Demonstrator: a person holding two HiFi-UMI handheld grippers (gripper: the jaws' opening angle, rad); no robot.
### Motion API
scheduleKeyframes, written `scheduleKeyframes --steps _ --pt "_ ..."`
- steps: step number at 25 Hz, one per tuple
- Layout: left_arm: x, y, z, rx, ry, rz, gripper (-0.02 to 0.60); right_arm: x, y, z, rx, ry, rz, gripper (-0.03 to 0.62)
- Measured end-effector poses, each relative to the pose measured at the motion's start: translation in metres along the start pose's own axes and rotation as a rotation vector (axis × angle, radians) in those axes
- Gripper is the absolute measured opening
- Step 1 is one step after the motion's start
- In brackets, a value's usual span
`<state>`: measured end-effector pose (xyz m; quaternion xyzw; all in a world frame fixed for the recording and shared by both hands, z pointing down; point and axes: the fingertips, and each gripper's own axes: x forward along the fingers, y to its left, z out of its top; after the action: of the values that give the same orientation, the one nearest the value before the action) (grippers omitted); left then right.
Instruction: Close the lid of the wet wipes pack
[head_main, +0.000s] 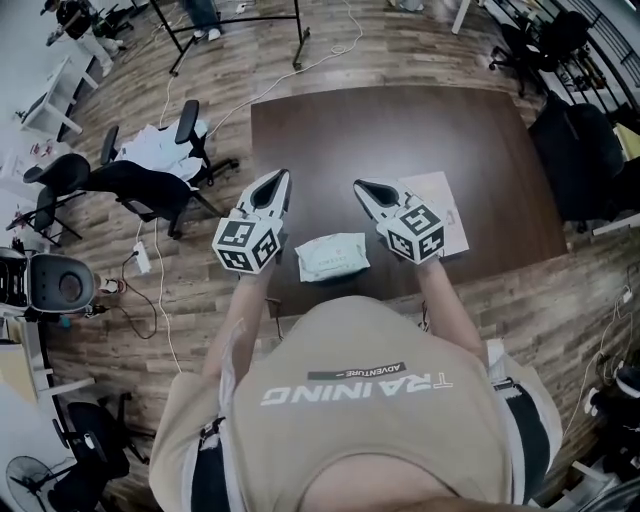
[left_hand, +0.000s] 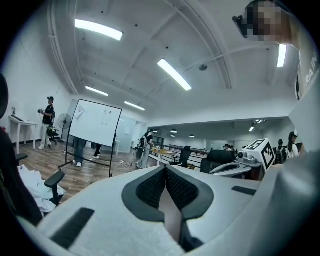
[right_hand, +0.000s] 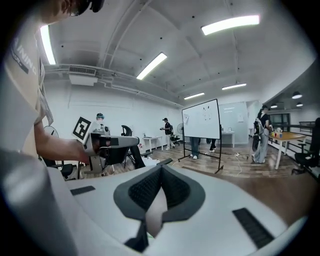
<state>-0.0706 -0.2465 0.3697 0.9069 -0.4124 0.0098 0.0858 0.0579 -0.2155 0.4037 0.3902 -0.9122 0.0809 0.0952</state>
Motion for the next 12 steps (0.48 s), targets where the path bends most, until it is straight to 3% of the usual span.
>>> scheduleKeyframes --steps 4,8,12 --pt "0.003 0.005 0.029 0.030 -0.039 0.000 0.011 -0.004 -0.011 0.033 -0.042 -0.060 -0.033 0.014" --pt "-0.002 0.003 0.064 -0.056 -0.120 -0.025 0.011 -0.012 -0.021 0.063 -0.105 -0.134 -0.085 0.014" --pt "-0.008 -0.006 0.089 -0.037 -0.173 -0.033 0.011 -0.025 -0.026 0.081 -0.117 -0.189 -0.135 0.014"
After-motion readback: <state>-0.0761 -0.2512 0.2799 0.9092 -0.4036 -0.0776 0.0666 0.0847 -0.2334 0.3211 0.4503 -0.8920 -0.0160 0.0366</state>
